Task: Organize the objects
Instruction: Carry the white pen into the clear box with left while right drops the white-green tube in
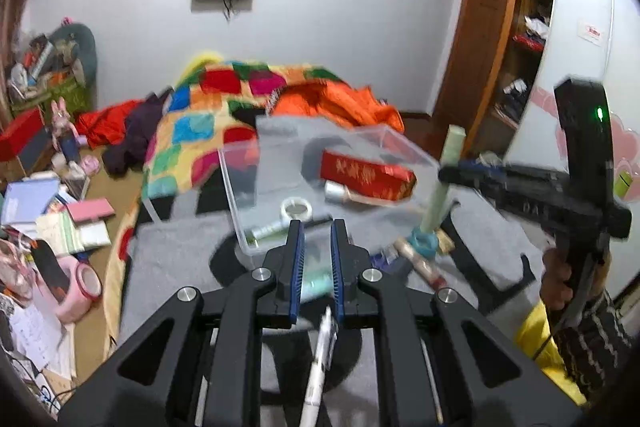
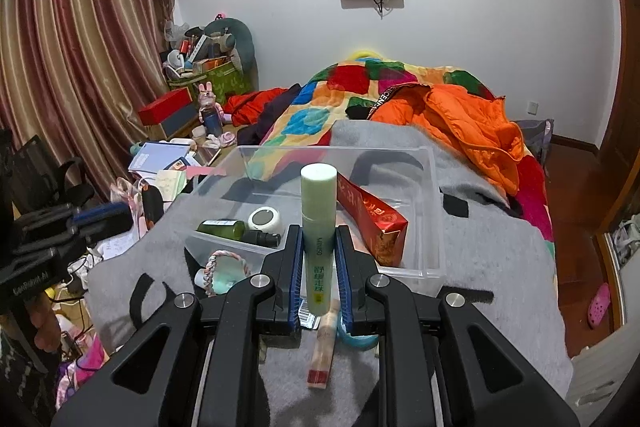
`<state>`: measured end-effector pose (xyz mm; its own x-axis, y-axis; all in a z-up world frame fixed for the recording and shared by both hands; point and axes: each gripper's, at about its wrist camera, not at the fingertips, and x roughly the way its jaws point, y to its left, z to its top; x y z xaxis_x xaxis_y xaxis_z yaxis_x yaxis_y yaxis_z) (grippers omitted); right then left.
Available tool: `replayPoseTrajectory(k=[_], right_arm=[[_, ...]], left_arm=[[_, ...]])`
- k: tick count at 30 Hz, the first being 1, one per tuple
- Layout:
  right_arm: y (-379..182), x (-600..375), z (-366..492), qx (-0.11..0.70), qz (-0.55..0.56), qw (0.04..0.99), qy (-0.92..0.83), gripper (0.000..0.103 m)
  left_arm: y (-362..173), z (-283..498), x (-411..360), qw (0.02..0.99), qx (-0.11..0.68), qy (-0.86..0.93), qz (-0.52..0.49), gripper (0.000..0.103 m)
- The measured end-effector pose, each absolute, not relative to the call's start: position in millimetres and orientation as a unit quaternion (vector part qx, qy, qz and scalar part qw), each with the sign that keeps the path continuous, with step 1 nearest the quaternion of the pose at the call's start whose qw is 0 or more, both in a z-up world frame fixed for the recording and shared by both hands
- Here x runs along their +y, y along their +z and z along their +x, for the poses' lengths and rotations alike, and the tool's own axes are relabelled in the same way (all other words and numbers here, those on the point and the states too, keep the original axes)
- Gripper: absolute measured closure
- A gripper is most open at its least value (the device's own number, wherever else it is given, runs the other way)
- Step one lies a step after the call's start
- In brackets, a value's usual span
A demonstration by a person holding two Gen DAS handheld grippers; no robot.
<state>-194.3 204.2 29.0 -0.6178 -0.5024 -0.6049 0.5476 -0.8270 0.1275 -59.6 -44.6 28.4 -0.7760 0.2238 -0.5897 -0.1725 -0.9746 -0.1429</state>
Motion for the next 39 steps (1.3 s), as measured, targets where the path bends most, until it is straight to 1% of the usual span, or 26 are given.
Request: replayPoseTrajectory(k=[4,9,13,17,19,20,22,23,27,31,39], right_arm=[[29.9,205.3,-199.6,0.031,0.326,0.286,-0.901,0.089],[44.8,208.2,-203.9,0.025,0.308,0.278,-0.909,0.089],[58.7,209.0,-204.2,0.024,0.291,0.276,-0.916,0.089],[71.2,207.6,-206.1,0.025,0.277,0.273,-0.921,0.089],[74.9,206.8,-205.8,0.029,0.271,0.270,-0.924,0.089],[75.9,206.5,-206.3,0.033,0.268,0.265,-0.926,0.089],[75.5,206.1,-208.8,0.039,0.267,0.259,-0.927,0.089],[74.3,205.3,-211.0,0.042,0.269,0.257,-0.927,0.089],[62.8,202.2,-221.8,0.070,0.281,0.227,-0.930,0.089],[47.4,198.7,-228.5,0.090,0.303,0.214,-0.924,0.089],[21.4,186.2,-233.3,0.122,0.331,0.216,-0.910,0.089]], left_arm=[[1.1,-56.1,-39.3,0.101,-0.015,0.929,-0.355,0.076],[-35.6,-50.4,-27.3,0.117,0.010,0.907,-0.405,0.073],[-55.4,-51.1,-18.1,0.123,0.029,0.895,-0.428,0.066],[-71.6,-53.9,-14.8,0.128,0.032,0.891,-0.434,0.066],[-71.9,-52.3,-16.4,0.129,0.029,0.894,-0.429,0.067],[-70.9,-52.4,-18.5,0.125,0.026,0.896,-0.426,0.070],[-70.1,-52.2,-20.9,0.114,0.030,0.900,-0.421,0.086],[-69.3,-50.7,-22.9,0.109,0.030,0.901,-0.419,0.089],[-61.2,-44.5,-34.2,0.097,0.016,0.907,-0.409,0.089],[-41.6,-42.2,-46.4,0.096,-0.009,0.917,-0.387,0.089],[1.8,-45.4,-59.0,0.097,-0.051,0.936,-0.335,0.089]])
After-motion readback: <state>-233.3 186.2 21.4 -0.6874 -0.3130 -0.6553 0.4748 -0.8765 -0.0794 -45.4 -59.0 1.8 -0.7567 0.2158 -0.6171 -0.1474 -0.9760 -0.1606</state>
